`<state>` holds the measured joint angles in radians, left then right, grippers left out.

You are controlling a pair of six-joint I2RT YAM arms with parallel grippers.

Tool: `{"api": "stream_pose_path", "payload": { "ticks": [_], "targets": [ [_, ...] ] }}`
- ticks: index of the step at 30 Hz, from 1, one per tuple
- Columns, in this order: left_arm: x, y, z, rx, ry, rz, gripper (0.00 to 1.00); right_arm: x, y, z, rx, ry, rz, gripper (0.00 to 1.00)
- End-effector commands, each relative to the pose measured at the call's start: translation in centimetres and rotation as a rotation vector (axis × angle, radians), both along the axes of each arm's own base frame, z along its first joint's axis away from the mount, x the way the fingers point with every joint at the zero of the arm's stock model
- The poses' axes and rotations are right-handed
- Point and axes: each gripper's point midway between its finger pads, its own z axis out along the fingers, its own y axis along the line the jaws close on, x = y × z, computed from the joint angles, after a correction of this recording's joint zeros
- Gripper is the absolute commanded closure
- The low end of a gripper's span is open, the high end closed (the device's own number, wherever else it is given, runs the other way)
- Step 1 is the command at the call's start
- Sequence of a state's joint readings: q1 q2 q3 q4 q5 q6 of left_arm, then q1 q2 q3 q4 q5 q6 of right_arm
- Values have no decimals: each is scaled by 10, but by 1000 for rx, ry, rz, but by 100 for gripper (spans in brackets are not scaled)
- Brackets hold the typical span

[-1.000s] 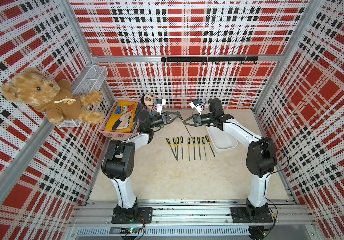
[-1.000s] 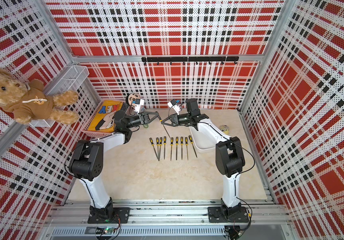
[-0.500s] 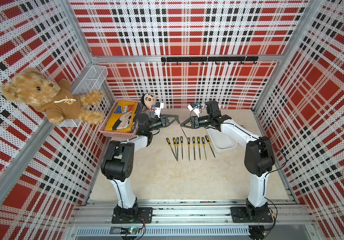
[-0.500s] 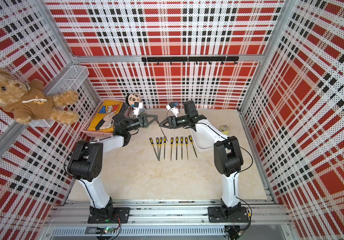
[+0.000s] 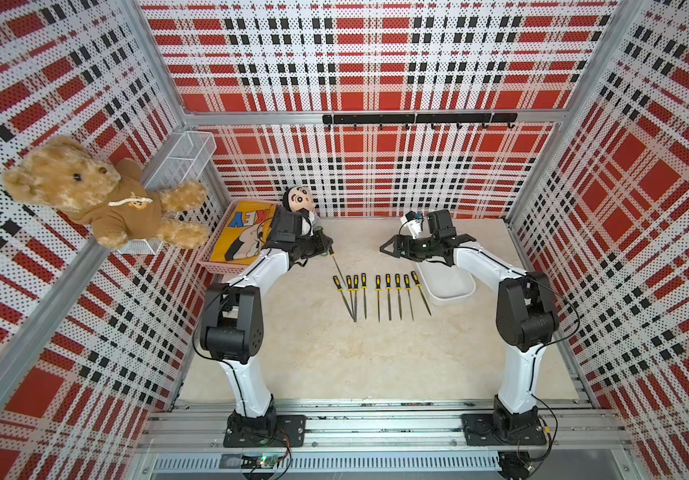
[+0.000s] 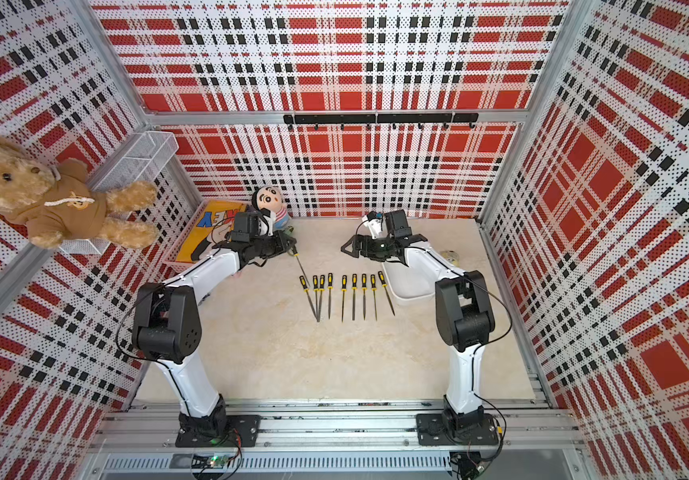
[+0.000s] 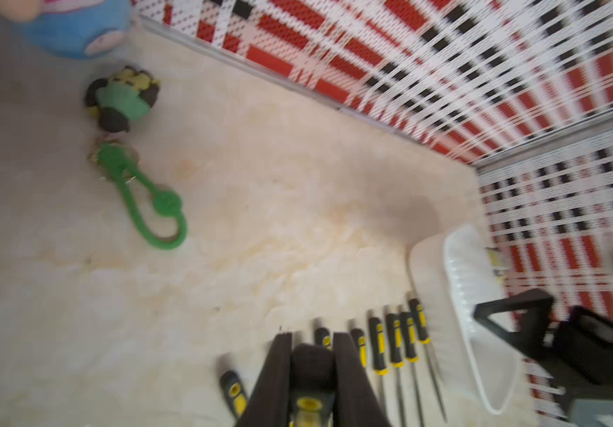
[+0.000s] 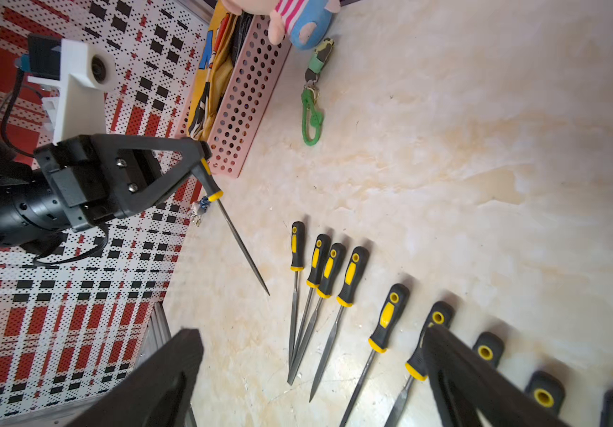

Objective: Take the file tool out of the storage box
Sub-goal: Place the file tool at the center of the board.

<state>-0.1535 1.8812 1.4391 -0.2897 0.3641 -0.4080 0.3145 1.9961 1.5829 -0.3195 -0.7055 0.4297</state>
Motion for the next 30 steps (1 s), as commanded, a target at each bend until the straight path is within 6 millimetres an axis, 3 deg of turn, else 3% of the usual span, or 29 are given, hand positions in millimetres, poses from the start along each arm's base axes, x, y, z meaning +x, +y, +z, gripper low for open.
{"api": "stream_pose_path", "payload": {
  "ticks": [1,5,15,24,30],
  "targets": [
    [-33,28,-62,290,240,21,100,-2,2,11,-12,-35,6,0],
    [-39,30,-71,370,284,31,100,-5,3,10,-11,-39,17,0],
    [-54,36,-118,430,400,18,100,-6,0,0,-44,-17,18,0],
    [-62,26,-145,454,452,-25,99,-7,-5,-12,-78,13,4,0],
    [-63,27,-152,464,463,-26,89,-7,-8,-15,-93,12,-9,0]
  ]
}}
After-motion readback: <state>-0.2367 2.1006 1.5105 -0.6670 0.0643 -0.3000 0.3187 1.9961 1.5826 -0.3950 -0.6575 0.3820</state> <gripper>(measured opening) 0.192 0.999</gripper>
